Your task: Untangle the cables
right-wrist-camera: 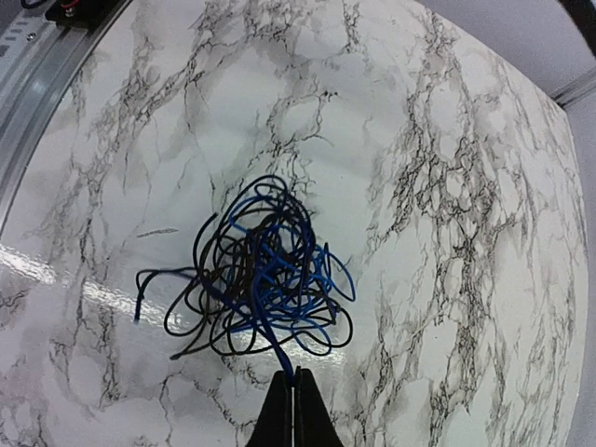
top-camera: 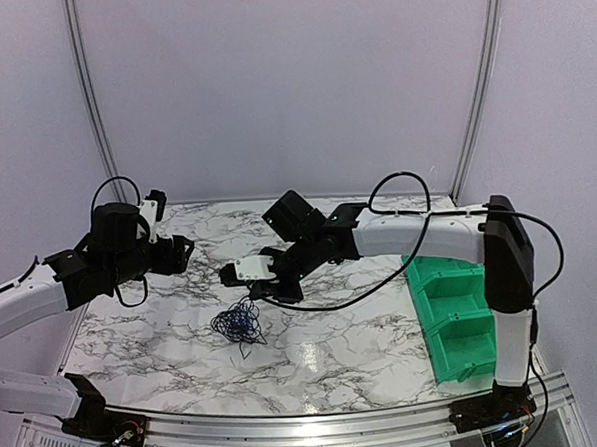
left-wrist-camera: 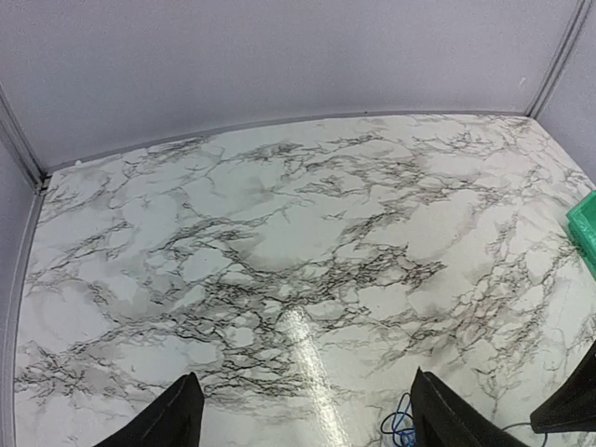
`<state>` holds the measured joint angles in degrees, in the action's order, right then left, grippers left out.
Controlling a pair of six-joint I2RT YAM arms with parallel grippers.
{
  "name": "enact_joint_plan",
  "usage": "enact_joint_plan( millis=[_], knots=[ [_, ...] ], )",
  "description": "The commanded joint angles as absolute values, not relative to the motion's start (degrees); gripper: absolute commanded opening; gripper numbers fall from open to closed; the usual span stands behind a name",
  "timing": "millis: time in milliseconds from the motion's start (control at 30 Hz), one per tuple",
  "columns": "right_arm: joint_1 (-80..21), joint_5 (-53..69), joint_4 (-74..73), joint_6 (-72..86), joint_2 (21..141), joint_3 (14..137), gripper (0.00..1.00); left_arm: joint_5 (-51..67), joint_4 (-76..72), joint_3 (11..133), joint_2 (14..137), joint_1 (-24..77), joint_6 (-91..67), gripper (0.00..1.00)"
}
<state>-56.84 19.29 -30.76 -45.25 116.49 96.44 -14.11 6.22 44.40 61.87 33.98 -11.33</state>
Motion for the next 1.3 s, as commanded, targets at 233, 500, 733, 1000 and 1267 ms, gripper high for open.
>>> enact_joint_plan(
  millis=[233, 500, 733, 1000, 1267],
  knots=[
    [-50.62, 25.0, -31.81, -33.47, 110.5, 88.58, 0.0, -10.86, -5.06, 34.24, 56.64, 48.26, -24.15, 0.62],
    [-49.35, 27.99, -29.41, -32.14, 108.65, 84.26, 0.0, -17.53, -18.24, 26.79, 60.32, 59.78, -25.11, 0.68],
    [-49.39, 29.11, -30.63, -31.46, 108.87, 85.43, 0.0, -19.54, -22.57, 29.63, 71.45, 61.26, -25.6, 0.6],
    [-49.39, 29.73, -30.84, -31.73, 105.99, 84.38, 0.0, -24.9, -23.02, 34.38, 82.27, 61.26, -27.98, 0.42],
    [-49.38, 30.76, -30.05, -31.03, 106.28, 83.28, 0.0, -25.31, -23.47, 38.2, 87.9, 61.26, -29.38, 0.39]
  ],
)
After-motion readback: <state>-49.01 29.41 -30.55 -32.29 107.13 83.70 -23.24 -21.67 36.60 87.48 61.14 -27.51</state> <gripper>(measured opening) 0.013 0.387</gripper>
